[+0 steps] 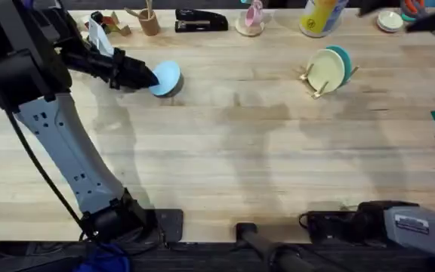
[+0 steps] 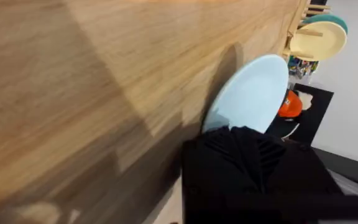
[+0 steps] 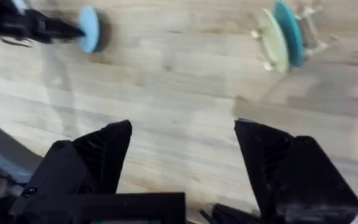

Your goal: Pick up the plates from the table one by one and place each into a slot on the dish rack.

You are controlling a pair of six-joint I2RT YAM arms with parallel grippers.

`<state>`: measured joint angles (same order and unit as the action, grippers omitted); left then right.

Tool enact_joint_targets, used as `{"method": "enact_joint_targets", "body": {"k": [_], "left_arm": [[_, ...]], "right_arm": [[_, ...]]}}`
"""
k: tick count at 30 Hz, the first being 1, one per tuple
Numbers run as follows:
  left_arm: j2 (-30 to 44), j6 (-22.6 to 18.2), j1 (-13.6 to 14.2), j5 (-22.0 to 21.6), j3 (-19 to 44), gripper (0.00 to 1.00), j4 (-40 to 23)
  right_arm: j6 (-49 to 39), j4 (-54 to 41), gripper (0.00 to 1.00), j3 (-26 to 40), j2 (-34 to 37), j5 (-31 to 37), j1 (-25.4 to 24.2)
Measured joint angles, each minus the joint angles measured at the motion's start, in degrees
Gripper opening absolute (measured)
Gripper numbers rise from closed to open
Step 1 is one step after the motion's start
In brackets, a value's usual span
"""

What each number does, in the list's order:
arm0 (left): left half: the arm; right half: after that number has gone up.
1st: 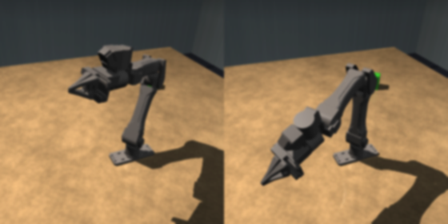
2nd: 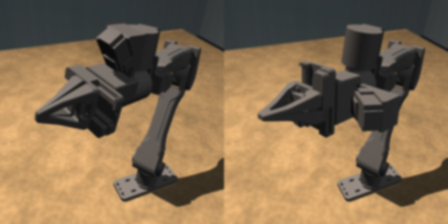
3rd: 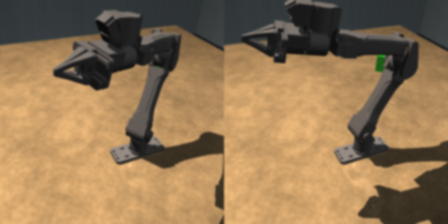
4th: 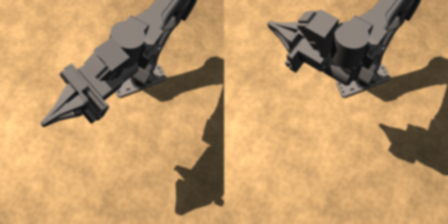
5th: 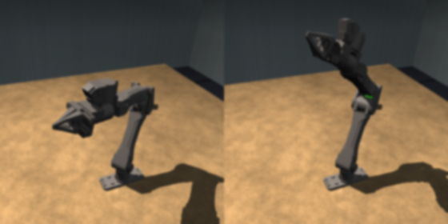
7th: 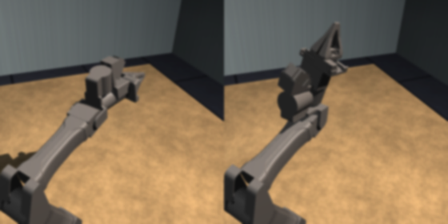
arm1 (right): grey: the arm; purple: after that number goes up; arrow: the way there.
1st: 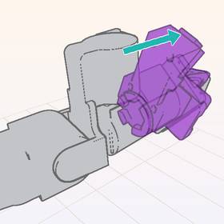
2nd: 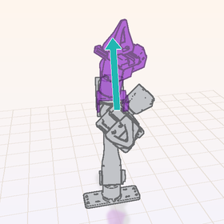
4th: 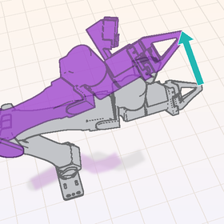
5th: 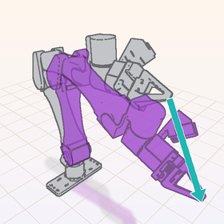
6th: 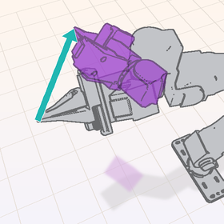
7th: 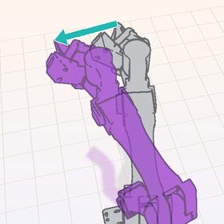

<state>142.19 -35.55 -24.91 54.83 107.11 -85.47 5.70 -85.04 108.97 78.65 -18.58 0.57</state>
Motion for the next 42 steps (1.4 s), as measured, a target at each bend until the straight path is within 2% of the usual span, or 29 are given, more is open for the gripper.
{"method": "enact_joint_targets", "body": {"k": [4,11,20,28,42], "left_arm": [[0.0,0.0,0.0,0.0,0.0,0.042,0.0],[0.0,0.0,0.0,0.0,0.0,0.042,0.0],[0.0,0.0,0.0,0.0,0.0,0.042,0.0],[0.0,0.0,0.0,0.0,0.0,0.042,0.0],[0.0,0.0,0.0,0.0,0.0,0.042,0.0]], "right_arm": [[1.0,3.9,0.993,0.0,3.1,-2.6,2.5],[5.1,12.2,0.993,0.0,8.3,-4.2,10.1],[10.0,21.9,0.994,0.0,20.1,-4.9,18.4],[14.5,31.8,0.993,0.0,29.0,-4.9,23.2],[19.8,41.7,0.994,0.0,41.8,-5.1,28.8]]}}
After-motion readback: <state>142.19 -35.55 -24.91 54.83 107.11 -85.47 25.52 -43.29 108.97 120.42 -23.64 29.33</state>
